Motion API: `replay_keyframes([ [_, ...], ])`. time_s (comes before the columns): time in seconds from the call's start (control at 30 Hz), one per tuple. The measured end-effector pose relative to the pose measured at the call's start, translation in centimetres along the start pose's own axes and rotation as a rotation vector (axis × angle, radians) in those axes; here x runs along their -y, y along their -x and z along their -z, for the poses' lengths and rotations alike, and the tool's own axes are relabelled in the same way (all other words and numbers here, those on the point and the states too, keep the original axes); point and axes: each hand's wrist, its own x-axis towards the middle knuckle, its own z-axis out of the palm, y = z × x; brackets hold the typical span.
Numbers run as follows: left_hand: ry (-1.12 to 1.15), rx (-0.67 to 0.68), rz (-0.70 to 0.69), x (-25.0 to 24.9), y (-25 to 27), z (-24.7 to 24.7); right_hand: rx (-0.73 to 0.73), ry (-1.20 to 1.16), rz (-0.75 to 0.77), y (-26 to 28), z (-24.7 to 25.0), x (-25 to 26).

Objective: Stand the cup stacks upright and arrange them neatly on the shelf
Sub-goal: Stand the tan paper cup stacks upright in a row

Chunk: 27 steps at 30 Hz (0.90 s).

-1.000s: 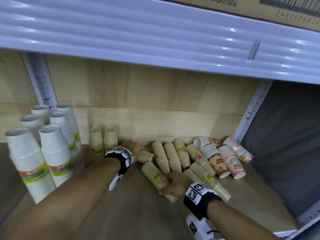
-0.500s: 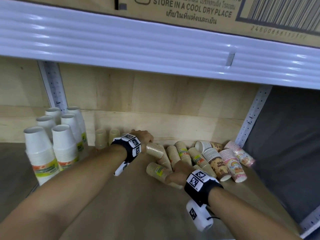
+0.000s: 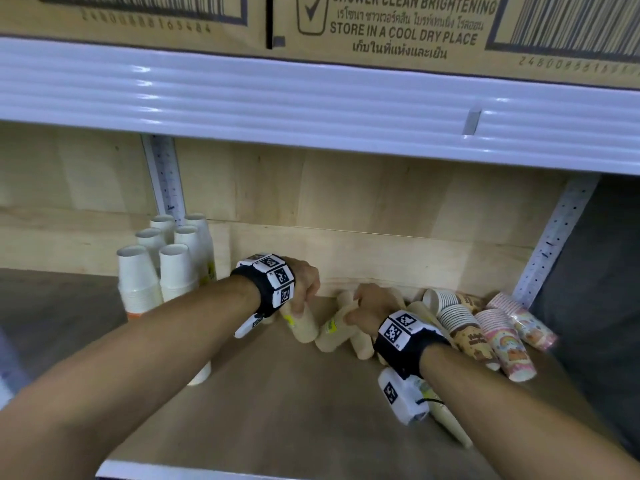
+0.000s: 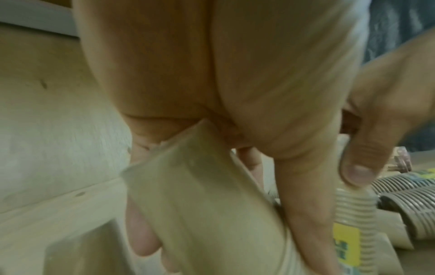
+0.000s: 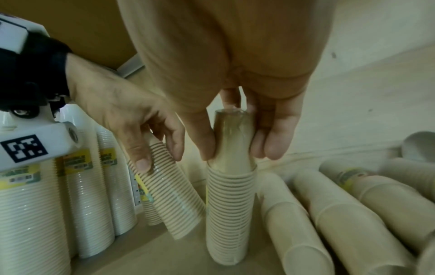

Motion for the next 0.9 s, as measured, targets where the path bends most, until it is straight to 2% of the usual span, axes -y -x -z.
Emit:
replay_keyframes([
  [0.1, -0.002, -0.007, -0.005, -0.5, 0.0, -0.7, -0.005, 0.018, 0.038, -0.3, -0.1, 1.4],
  [0.27, 0.071, -0.069, 0.088, -1.4, -0.5, -1.7, -0.043, 0.029, 0.123, -0.6, -1.0, 3.0],
  [0.4, 0.123, -0.059, 0.050, -1.2, -0.1, -1.9, -0.077, -0.016, 0.147, -1.4, -1.7, 3.5],
  [0.5, 0.164, -0.099, 0.011, -0.9, 0.2, -2.0, -0.079, -0.027, 0.160, -1.9, -1.9, 3.5],
  [0.67, 0.254, -0.233, 0.014, -0.3, 0.4, -2.3, -0.105, -0.061, 0.177, -2.5, -1.9, 3.3],
  [0.9, 0.365, -0.280, 0.055, 0.2, 0.6, -1.6, -0.161, -0.036, 0.189, -2.8, -1.2, 4.1],
])
